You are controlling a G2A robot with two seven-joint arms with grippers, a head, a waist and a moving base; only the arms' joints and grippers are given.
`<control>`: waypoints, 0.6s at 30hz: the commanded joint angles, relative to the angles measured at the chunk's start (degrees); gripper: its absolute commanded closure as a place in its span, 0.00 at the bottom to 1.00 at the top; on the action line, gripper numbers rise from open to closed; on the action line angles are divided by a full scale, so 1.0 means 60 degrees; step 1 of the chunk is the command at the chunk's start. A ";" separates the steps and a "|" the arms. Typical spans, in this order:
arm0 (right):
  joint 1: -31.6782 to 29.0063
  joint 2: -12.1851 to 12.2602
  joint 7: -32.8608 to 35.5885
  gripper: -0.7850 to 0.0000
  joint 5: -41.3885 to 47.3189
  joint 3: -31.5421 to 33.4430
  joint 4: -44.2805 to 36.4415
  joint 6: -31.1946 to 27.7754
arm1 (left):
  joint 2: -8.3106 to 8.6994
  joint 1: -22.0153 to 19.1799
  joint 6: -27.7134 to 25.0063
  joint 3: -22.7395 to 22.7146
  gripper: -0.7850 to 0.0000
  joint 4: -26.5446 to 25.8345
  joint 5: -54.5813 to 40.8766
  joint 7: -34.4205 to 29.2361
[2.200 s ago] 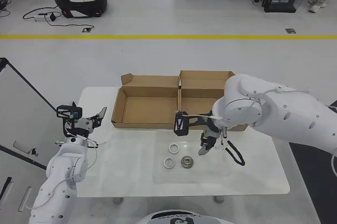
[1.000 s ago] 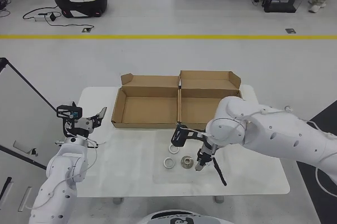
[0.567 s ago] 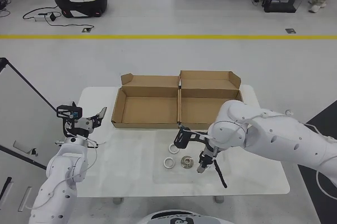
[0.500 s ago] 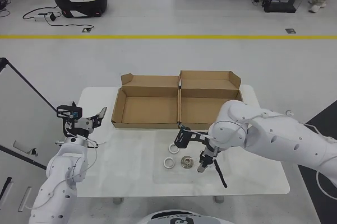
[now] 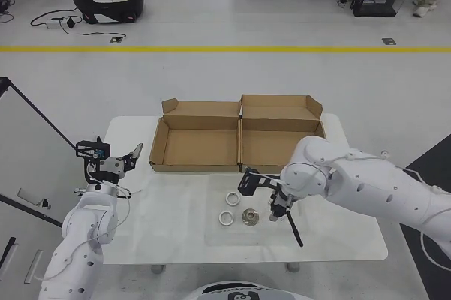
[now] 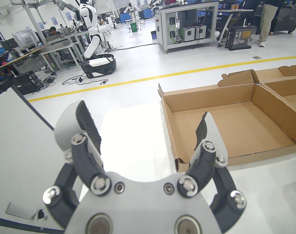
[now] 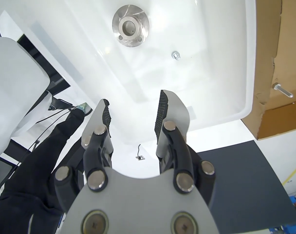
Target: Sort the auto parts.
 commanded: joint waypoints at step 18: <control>-0.0395 -0.0550 -0.0186 0.55 -0.0426 -0.0131 0.1453 -0.0688 | 0.0000 0.0000 0.0000 0.0000 0.00 0.0000 0.0000 0.0000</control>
